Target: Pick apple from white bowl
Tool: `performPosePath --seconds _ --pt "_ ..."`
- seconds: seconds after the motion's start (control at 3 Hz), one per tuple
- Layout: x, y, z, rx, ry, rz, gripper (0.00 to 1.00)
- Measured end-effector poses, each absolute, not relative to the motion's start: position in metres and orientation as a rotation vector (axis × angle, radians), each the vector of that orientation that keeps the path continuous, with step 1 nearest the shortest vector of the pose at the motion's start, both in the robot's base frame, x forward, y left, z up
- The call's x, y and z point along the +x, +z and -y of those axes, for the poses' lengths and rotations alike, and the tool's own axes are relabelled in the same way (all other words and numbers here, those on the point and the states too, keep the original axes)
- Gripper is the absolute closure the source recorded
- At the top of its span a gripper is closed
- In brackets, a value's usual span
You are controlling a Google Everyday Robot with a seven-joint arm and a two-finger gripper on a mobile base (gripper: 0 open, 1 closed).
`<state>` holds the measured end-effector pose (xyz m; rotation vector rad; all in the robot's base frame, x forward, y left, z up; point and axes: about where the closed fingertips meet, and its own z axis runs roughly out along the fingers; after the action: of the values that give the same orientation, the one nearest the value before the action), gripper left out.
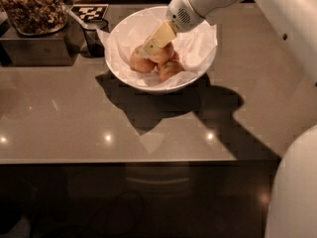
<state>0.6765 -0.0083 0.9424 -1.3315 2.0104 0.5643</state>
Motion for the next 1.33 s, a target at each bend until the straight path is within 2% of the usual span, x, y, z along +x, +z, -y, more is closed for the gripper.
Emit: performPosePath --seconds 0.67,1.0,1.33 --pt "0.678 0.89 0.004 -1.319 0.597 -2.122 0.0" --pt "0.678 0.888 0.004 -1.321 0.598 -2.126 0.18" --pt "0.678 0.888 0.004 -1.321 0.599 -2.126 0.42"
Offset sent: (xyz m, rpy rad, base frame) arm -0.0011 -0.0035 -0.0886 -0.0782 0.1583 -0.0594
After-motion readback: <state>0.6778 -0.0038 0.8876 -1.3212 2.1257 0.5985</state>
